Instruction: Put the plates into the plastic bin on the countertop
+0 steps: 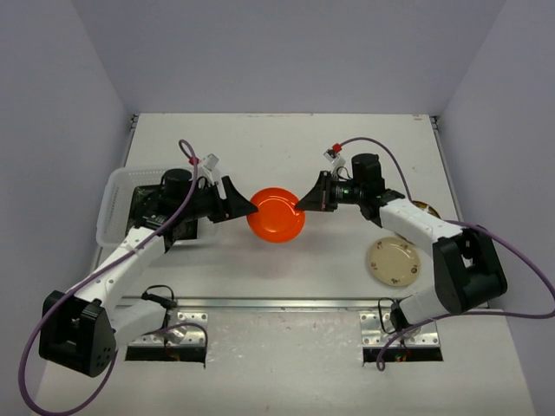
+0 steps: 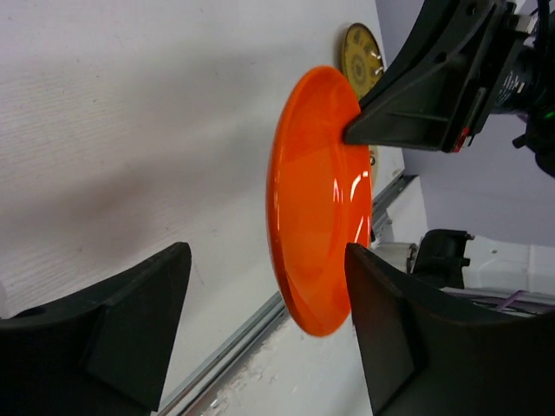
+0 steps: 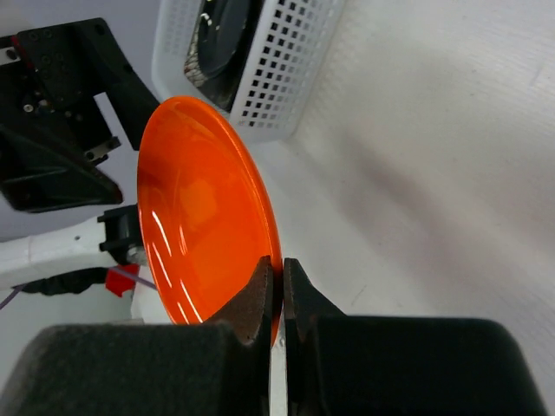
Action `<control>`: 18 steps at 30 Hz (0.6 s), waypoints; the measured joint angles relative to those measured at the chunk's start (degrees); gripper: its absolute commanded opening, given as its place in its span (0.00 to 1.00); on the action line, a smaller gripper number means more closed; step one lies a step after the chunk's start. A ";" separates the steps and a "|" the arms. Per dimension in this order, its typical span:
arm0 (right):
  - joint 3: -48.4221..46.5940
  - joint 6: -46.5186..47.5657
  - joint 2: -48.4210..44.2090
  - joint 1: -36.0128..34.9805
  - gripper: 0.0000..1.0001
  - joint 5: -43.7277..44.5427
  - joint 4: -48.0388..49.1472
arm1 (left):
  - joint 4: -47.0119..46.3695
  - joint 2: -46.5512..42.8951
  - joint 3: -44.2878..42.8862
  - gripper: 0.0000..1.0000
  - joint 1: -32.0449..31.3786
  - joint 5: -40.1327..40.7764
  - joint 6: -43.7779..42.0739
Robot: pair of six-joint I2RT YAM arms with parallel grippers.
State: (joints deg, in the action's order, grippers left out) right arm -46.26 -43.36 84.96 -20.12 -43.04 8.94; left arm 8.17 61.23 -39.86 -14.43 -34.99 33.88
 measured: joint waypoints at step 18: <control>4.39 -3.21 -9.35 0.01 0.99 9.04 -0.93 | 10.50 -5.32 -5.81 0.00 15.54 20.45 4.81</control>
State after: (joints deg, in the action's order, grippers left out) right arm -41.87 -46.57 75.61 -20.11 -34.00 8.01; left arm 18.67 55.91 -45.67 1.11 -14.54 38.69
